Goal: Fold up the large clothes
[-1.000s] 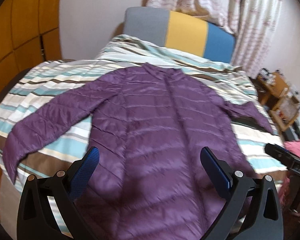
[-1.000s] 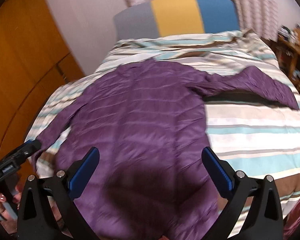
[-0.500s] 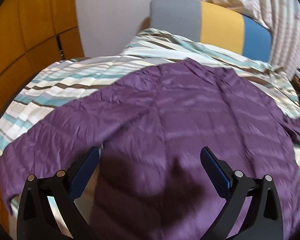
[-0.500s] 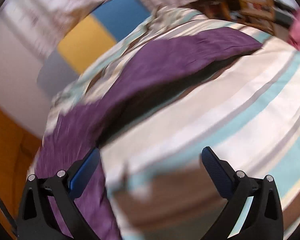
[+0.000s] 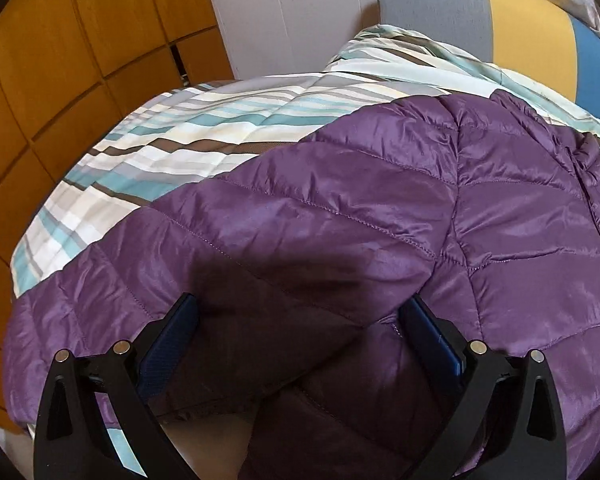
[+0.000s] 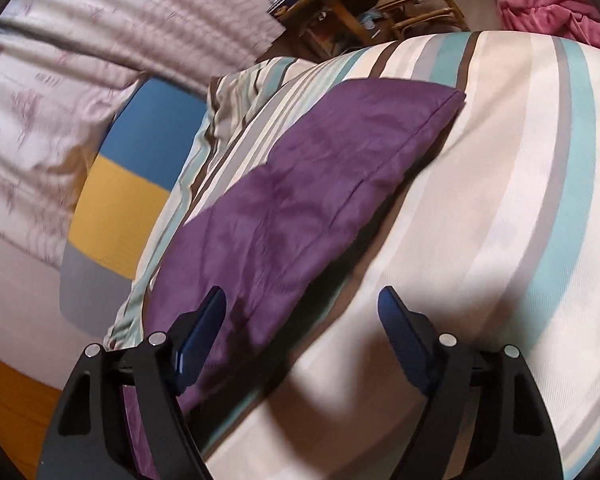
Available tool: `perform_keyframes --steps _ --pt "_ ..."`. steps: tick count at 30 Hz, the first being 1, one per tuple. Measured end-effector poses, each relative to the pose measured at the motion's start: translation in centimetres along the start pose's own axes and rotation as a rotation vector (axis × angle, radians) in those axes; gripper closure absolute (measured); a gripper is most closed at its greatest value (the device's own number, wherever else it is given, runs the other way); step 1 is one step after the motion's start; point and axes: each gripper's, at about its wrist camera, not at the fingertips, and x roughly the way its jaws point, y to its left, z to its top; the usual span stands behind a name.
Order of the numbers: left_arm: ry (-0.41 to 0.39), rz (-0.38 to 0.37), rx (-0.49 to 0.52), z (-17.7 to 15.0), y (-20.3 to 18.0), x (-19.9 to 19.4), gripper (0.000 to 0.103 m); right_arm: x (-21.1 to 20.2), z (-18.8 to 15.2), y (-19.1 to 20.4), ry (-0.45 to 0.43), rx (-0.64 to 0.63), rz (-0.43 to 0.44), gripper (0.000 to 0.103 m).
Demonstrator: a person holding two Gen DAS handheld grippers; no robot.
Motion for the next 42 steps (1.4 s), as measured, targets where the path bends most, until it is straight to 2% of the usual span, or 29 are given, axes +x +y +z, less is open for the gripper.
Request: perform_keyframes --steps 4,7,10,12,16,19,22,25,32,36,42 --pt "0.009 -0.001 0.004 -0.4 -0.3 0.2 0.003 0.3 1.5 -0.4 -0.040 0.003 -0.018 0.027" --pt "0.023 -0.028 -0.013 -0.5 -0.1 0.6 0.003 0.5 2.4 -1.0 -0.077 0.067 -0.034 0.034" --pt "0.030 -0.040 -0.020 -0.5 0.1 0.8 0.003 1.0 3.5 -0.9 -0.095 0.089 -0.098 0.057" --pt "0.020 -0.025 -0.010 -0.6 -0.1 0.8 0.003 1.0 3.9 -0.7 -0.098 0.073 -0.145 0.080" --pt "0.010 -0.019 -0.011 -0.7 -0.2 0.6 0.003 0.3 4.1 0.6 -0.125 0.009 -0.172 0.089" --pt "0.010 -0.026 -0.017 -0.8 -0.1 0.6 0.003 -0.6 3.0 4.1 -0.177 -0.156 -0.187 0.090" --pt "0.009 -0.026 -0.018 -0.8 -0.1 0.6 0.003 -2.0 0.0 9.1 -0.249 -0.385 -0.180 0.090" --pt "0.010 -0.034 -0.023 -0.8 0.0 0.6 0.003 -2.4 -3.2 13.0 -0.290 -0.557 -0.163 0.092" --pt "0.010 -0.037 -0.027 -0.7 0.0 0.6 0.003 -1.0 -13.0 20.2 -0.262 -0.913 -0.058 0.096" --pt "0.009 -0.039 -0.028 -0.7 0.1 0.6 0.003 0.3 -18.1 22.1 -0.206 -1.004 0.019 0.097" --pt "0.008 -0.040 -0.029 -0.7 0.1 0.7 0.003 1.3 -26.1 25.7 -0.061 -1.050 0.207 0.097"
